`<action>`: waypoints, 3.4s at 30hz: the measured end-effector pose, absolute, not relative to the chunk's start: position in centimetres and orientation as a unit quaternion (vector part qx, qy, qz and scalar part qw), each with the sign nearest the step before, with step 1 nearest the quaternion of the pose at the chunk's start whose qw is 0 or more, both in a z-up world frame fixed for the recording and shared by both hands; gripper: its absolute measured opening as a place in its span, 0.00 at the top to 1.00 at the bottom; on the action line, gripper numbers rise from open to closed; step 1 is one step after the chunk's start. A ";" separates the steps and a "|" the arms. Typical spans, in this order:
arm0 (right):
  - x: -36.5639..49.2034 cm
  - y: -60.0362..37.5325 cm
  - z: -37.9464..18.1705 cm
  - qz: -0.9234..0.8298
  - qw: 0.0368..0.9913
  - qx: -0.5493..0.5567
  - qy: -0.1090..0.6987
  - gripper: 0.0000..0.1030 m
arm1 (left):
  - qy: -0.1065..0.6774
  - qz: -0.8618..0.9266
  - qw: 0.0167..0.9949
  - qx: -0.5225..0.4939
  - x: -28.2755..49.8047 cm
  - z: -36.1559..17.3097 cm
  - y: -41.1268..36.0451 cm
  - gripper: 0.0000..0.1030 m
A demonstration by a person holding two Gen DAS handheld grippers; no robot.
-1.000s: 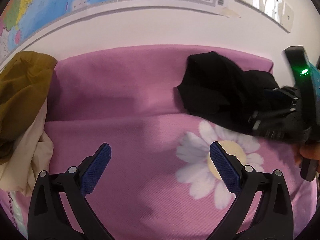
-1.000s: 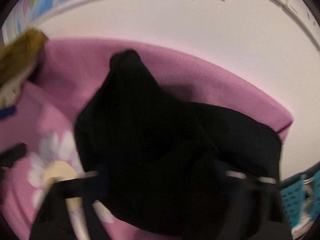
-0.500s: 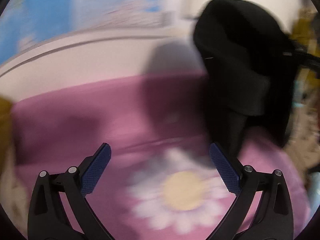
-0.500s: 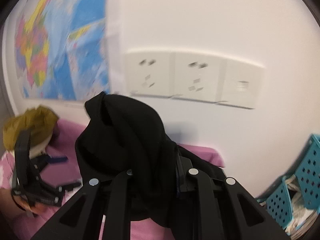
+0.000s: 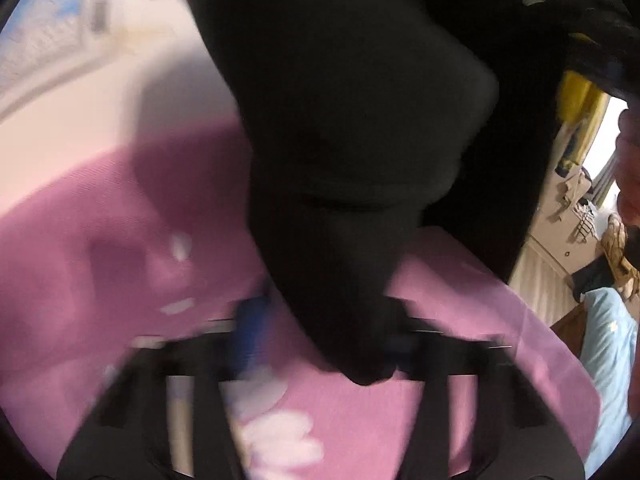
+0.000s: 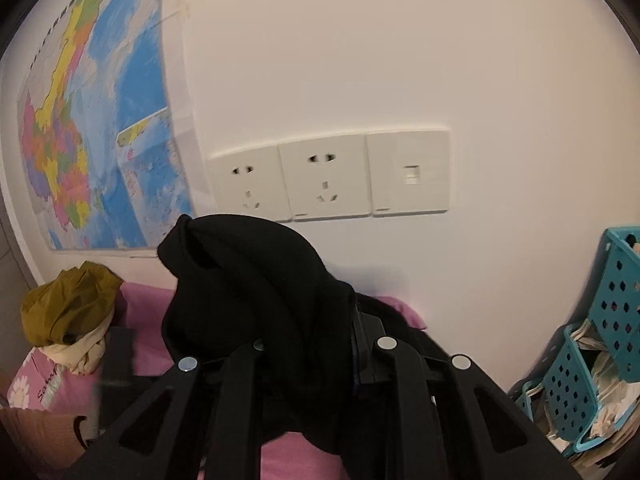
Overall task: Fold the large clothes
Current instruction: 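Grasp the black jacket with both grippers and lift it off the bed, then hold the jacket up with both grippers and shake it open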
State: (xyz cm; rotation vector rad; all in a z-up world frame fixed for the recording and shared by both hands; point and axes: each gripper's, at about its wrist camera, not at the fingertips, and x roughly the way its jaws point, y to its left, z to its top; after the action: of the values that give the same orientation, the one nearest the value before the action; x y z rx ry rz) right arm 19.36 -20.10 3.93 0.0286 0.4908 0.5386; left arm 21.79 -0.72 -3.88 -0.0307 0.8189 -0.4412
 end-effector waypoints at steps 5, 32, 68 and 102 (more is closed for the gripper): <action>19.4 -24.1 6.3 0.220 0.947 0.039 0.230 0.85 | 0.367 -0.193 0.910 0.001 23.7 0.5 -3.3 0.93; -12.2 -31.6 37.3 0.220 0.969 -0.017 -0.111 0.85 | -0.048 -0.155 0.986 0.031 -3.2 38.2 5.2 0.93; 15.3 -3.7 -2.0 0.398 0.821 0.014 0.410 0.80 | 0.417 0.098 0.903 0.022 5.3 3.0 22.8 0.96; 19.7 -3.1 1.5 0.400 0.839 -0.035 0.367 0.76 | 0.389 0.063 0.919 0.011 9.4 4.6 27.2 0.88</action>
State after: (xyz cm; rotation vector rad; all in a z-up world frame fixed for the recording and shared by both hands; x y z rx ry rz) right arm 19.67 -3.09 1.50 -0.0747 0.7759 0.8456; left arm 9.40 27.17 4.59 0.0226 0.7990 0.1293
